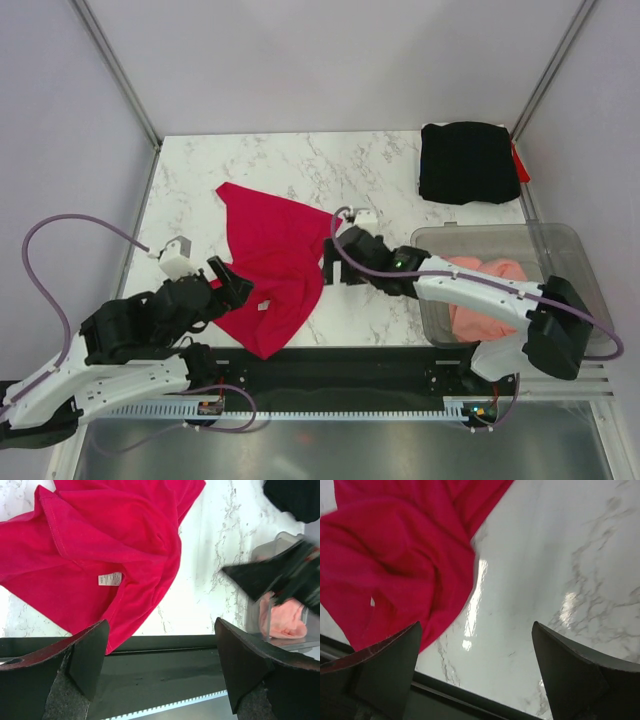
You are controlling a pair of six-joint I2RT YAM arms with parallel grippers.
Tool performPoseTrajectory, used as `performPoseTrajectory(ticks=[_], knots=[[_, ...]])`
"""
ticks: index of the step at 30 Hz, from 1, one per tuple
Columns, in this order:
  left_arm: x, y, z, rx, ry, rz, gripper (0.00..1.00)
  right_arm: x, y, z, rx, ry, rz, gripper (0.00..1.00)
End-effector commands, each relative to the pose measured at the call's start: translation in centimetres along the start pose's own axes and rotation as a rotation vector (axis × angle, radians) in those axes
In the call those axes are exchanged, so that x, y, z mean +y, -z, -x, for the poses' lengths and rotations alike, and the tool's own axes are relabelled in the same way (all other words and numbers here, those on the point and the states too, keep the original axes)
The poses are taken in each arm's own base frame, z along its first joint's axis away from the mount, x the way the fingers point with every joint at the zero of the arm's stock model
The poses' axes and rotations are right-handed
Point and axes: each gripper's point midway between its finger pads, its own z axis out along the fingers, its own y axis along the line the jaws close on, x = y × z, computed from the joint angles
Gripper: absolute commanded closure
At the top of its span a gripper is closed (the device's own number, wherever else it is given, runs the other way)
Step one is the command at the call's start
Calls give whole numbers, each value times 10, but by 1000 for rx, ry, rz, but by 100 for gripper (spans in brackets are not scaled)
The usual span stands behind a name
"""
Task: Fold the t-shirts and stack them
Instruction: Flatten the tshirt out
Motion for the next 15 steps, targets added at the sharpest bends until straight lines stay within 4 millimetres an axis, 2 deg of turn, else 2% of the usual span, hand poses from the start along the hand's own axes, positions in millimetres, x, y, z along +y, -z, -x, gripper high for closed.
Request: performPoseTrajectory(ticks=[1,3,4,5,6,7,8,9,10,12,13,15], knots=[[16,5,13,-74,74,20,7,39,0,-41,64,-25,119,2],[25,6,12,-80,63,45,7,76,1,-50,68,-13,236,3],[29,7,14,-86,56,56,7,103,11,-51,71,22,296,3],[29,12,23,-111,55,58,7,112,0,-66,103,65,284,4],[30,15,26,-121,42,62,7,124,0,-72,118,90,301,4],[31,20,32,-134,39,60,7,146,-5,-85,146,129,325,4],[32,22,34,-139,33,53,7,171,1,-88,176,135,388,3],[33,23,35,-143,37,47,7,169,-9,-106,229,153,379,2],[34,24,35,-143,38,40,7,182,-24,-124,281,163,385,2],[39,25,32,-142,55,28,7,192,-31,-145,334,178,394,2],[41,24,29,-131,53,27,7,193,-41,-160,366,189,380,2],[43,24,27,-128,65,17,8,188,-51,-175,404,165,350,2]])
